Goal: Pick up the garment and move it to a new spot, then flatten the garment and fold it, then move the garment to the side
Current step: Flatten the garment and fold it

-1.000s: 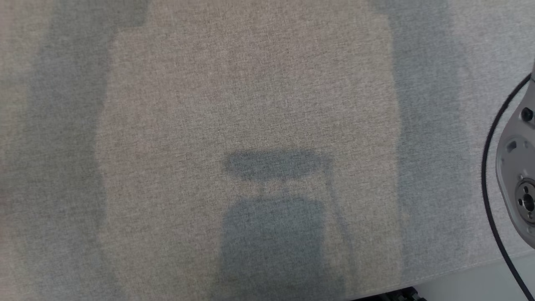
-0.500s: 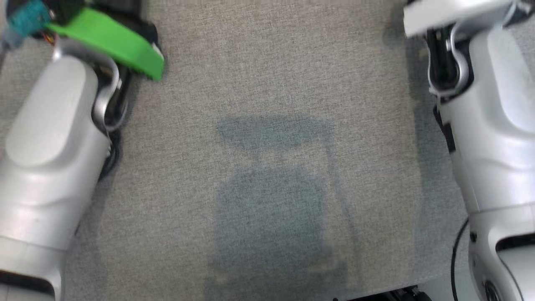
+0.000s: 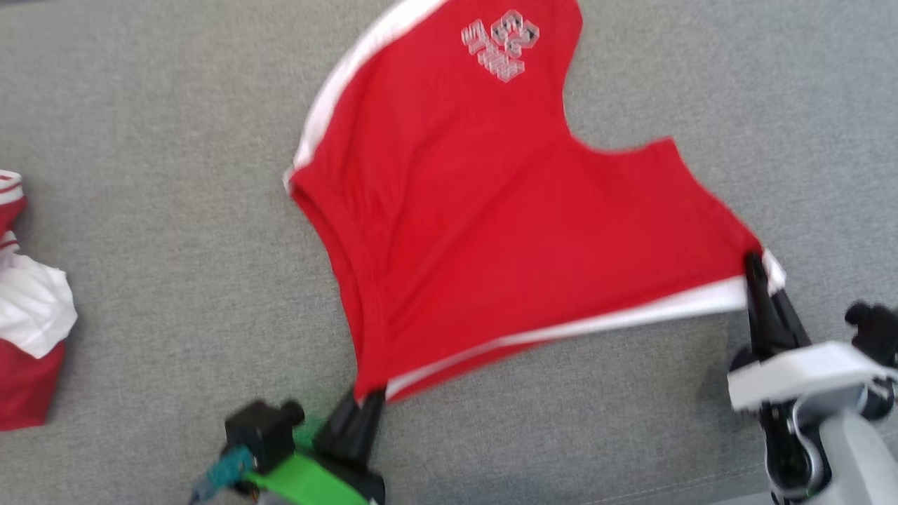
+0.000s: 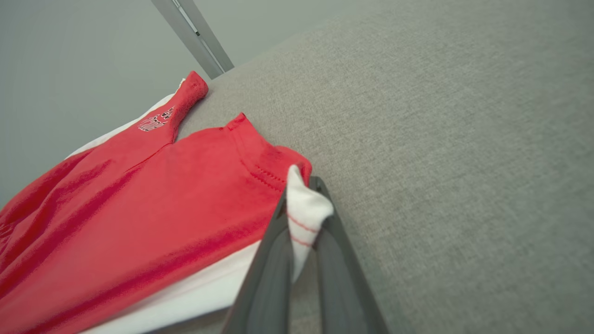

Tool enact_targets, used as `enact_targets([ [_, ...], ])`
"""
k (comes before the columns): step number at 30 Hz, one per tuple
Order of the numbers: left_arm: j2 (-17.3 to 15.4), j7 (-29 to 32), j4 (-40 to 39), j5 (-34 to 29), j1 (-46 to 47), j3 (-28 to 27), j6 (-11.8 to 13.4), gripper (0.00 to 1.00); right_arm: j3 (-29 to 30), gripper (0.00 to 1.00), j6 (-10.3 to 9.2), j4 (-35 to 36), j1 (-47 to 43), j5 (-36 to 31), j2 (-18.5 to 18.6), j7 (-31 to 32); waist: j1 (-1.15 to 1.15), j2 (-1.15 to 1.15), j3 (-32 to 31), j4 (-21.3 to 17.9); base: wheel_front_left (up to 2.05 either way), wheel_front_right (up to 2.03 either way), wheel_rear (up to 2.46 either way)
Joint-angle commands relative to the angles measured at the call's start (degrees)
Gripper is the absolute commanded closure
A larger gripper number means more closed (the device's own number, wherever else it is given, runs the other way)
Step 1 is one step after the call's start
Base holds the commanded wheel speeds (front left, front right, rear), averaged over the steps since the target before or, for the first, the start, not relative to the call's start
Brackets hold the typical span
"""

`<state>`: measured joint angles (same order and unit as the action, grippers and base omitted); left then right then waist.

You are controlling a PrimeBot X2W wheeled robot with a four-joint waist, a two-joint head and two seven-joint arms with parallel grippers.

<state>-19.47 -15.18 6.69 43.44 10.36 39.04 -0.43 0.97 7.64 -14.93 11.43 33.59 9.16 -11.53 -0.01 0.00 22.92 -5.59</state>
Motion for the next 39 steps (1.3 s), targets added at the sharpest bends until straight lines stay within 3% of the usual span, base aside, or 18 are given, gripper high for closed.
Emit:
enact_targets([
  [1,-0.80,0.05,-1.17,1.34,-5.49,-0.02,1.60,1.00,2.12,1.00,-0.27,1.69,-5.13,-0.12,0.10,0.86,0.01,0.00,-14.35,1.44,0.00,0.00,0.00],
  [5,-0.20,-0.11,-7.31,4.31,-15.59,-0.75,4.34,1.00,6.48,1.00,-0.28,9.36,-17.46,-0.63,-2.37,4.67,0.01,0.00,-17.95,2.02,0.00,0.00,0.00],
  [9,0.15,-0.08,-11.83,5.91,-20.10,-1.83,5.14,1.00,9.69,1.00,-0.29,15.39,-22.85,-1.54,-4.32,8.58,0.01,0.00,-17.64,2.53,0.00,0.00,0.00],
  [16,0.74,3.79,-16.06,5.97,-12.50,-2.20,4.86,1.00,9.93,1.00,-0.26,18.56,-12.15,-4.83,-5.64,13.60,0.01,0.00,-8.51,5.97,0.00,0.00,0.00],
  [26,5.84,10.51,-9.47,9.75,2.88,-3.72,3.31,1.00,6.93,1.00,-0.19,7.61,12.39,-10.77,-3.28,20.34,0.01,0.00,0.89,13.07,0.00,0.00,0.00],
  [34,6.68,13.39,-4.48,10.19,8.88,-4.66,4.25,1.00,1.11,1.00,-0.18,-5.97,25.90,-15.02,-1.23,22.84,0.01,0.00,2.13,16.07,0.00,0.00,0.00],
  [39,7.78,14.61,-2.80,11.31,10.46,-3.71,2.73,1.00,1.07,1.00,-0.19,-13.32,31.38,-17.54,0.20,22.93,0.01,0.00,2.07,18.23,0.00,0.00,0.00],
])
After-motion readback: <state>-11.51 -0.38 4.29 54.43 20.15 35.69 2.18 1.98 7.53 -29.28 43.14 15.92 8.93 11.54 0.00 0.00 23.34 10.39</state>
